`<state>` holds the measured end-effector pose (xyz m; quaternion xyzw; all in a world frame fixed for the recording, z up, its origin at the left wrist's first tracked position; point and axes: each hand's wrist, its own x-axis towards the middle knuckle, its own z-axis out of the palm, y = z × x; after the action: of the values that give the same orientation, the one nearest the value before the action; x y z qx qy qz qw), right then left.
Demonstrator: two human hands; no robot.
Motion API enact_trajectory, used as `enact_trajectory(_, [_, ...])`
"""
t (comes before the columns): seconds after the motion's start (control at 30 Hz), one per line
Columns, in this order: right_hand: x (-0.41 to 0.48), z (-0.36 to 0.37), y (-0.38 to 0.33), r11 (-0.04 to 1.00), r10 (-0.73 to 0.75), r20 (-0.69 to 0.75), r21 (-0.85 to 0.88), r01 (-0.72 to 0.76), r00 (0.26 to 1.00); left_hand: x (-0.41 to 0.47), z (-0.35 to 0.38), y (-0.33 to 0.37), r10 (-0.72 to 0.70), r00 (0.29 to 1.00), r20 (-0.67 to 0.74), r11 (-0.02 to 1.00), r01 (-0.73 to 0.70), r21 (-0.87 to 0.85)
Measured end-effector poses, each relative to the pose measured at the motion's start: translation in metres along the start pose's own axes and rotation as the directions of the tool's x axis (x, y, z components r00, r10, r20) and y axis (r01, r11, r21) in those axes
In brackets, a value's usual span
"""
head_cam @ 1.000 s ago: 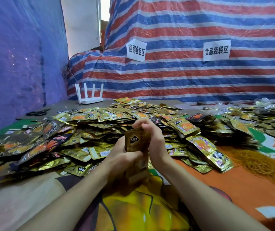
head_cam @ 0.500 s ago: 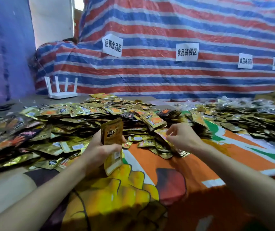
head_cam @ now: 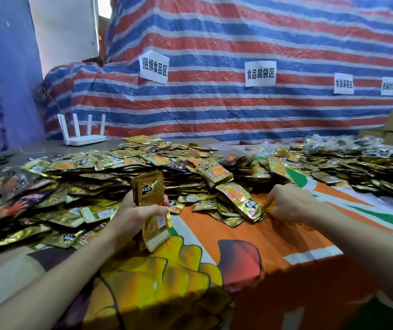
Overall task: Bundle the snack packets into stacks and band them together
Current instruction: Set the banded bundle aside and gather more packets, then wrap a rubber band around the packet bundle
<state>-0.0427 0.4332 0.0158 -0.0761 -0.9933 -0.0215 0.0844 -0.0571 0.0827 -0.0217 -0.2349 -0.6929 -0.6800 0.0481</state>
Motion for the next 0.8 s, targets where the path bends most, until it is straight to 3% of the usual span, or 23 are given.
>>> enact_trajectory(0.17, [0.001, -0.001, -0.004, 0.999, -0.031, -0.031, -0.037, 0.03, 0.999, 0.0, -0.001, 0.001, -0.003, 1.0, -0.002, 1.0, 0.003, -0.008])
enact_trajectory(0.33, [0.0, -0.003, -0.002, 0.999, -0.046, 0.089, -0.025, 0.048, 0.995, -0.001, 0.0, 0.001, -0.02, 1.0, 0.002, 1.0, 0.02, 0.003])
enact_trajectory(0.43, [0.002, 0.0, 0.001, 0.998, -0.065, 0.049, -0.012, 0.066, 0.997, -0.001, 0.0, 0.002, -0.029, 1.0, -0.003, 1.0, 0.029, -0.007])
enact_trajectory(0.6, [-0.002, -0.002, 0.001, 0.981, -0.097, 0.051, -0.161, 0.104, 0.994, -0.003, 0.0, 0.004, -0.025, 1.0, -0.015, 1.0, 0.025, -0.001])
enact_trajectory(0.8, [0.0, -0.018, 0.018, 0.992, 0.109, -0.198, 0.082, -0.094, 0.974, 0.001, 0.0, 0.001, -0.052, 0.998, -0.031, 0.996, 0.049, -0.076])
